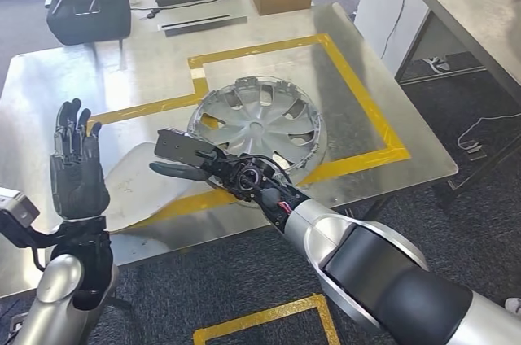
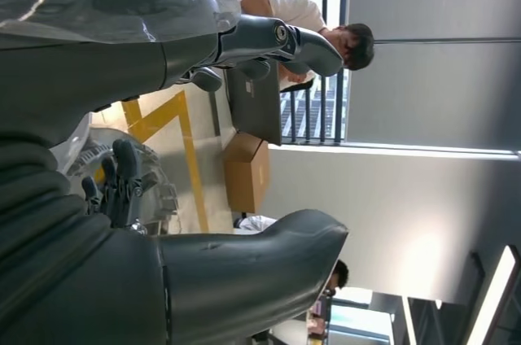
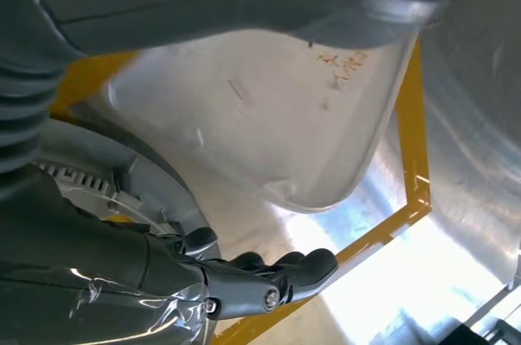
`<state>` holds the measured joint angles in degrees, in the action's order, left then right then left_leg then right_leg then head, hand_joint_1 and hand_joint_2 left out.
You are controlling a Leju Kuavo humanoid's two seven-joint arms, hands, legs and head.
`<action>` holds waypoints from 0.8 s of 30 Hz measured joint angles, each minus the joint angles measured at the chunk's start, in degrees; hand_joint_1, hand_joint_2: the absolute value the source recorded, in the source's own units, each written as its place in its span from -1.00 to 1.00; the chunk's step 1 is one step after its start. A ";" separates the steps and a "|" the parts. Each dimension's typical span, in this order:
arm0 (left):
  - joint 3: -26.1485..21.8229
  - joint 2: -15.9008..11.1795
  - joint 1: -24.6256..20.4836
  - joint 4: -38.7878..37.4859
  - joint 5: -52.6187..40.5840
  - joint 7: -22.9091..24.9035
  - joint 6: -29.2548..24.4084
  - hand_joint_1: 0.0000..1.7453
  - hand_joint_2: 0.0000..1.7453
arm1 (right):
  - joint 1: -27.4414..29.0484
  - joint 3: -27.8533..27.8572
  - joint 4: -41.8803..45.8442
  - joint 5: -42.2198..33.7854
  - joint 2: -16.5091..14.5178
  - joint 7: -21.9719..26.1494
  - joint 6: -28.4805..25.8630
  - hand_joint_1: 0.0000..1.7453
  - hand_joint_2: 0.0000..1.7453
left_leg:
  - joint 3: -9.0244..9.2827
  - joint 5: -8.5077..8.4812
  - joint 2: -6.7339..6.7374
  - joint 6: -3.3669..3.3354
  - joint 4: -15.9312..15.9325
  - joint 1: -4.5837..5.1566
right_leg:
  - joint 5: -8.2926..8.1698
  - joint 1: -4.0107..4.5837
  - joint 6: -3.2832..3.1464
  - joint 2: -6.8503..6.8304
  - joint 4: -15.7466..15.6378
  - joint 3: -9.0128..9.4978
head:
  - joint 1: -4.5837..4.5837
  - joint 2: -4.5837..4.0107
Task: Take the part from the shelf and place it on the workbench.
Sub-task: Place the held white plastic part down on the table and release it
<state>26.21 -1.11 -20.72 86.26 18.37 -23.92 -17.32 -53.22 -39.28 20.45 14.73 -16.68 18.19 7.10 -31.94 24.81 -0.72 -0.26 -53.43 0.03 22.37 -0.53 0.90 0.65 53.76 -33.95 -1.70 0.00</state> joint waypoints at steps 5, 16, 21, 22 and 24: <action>0.00 0.02 0.02 -0.19 -0.03 0.06 -0.41 -1.00 -1.00 | 0.00 0.00 -0.08 -0.31 0.00 0.20 -0.05 -1.00 -1.00 | 0.06 0.00 0.00 0.00 0.00 0.00 | -0.01 0.00 0.00 0.00 0.00 0.06 | 0.00 0.00; 0.00 -0.07 0.33 -0.22 -0.32 0.69 -1.35 -1.00 -1.00 | 0.02 0.54 -0.16 -3.27 0.04 1.58 -0.09 -1.00 -1.00 | 0.16 -0.01 0.04 0.00 0.00 -0.01 | -0.01 0.01 0.00 0.02 0.00 0.14 | -0.01 0.00; 0.00 -0.08 0.38 -0.22 -0.35 1.07 -1.85 -1.00 -1.00 | 0.03 1.28 -0.16 -5.14 0.08 2.56 -0.57 -1.00 -1.00 | 0.24 -0.01 0.04 0.00 0.00 0.00 | -0.01 0.01 0.00 0.02 0.00 0.23 | 0.00 0.00; 0.00 -0.08 0.39 -0.22 -0.38 1.18 -1.98 -1.00 -1.00 | 0.04 1.66 -0.13 -6.21 0.12 3.08 -0.82 -1.00 -1.00 | 0.27 -0.01 0.04 0.00 0.00 0.00 | -0.01 0.01 0.00 0.02 0.00 0.26 | 0.00 0.00; 0.00 -0.10 0.40 -0.22 -0.63 1.10 -2.20 -1.00 -1.00 | 0.08 2.65 0.25 -9.13 0.39 4.36 -1.21 -1.00 -1.00 | 0.33 -0.01 0.04 0.00 0.00 0.00 | -0.01 0.01 0.00 0.02 -0.01 0.31 | 0.00 0.00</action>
<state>26.21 -1.22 -20.32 86.03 17.74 -22.82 -19.52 -53.14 -36.63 20.70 5.60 -16.28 22.55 5.90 -31.61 24.81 -0.68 -0.26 -53.43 0.03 22.36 -0.52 0.89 0.67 53.75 -33.64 -1.70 0.00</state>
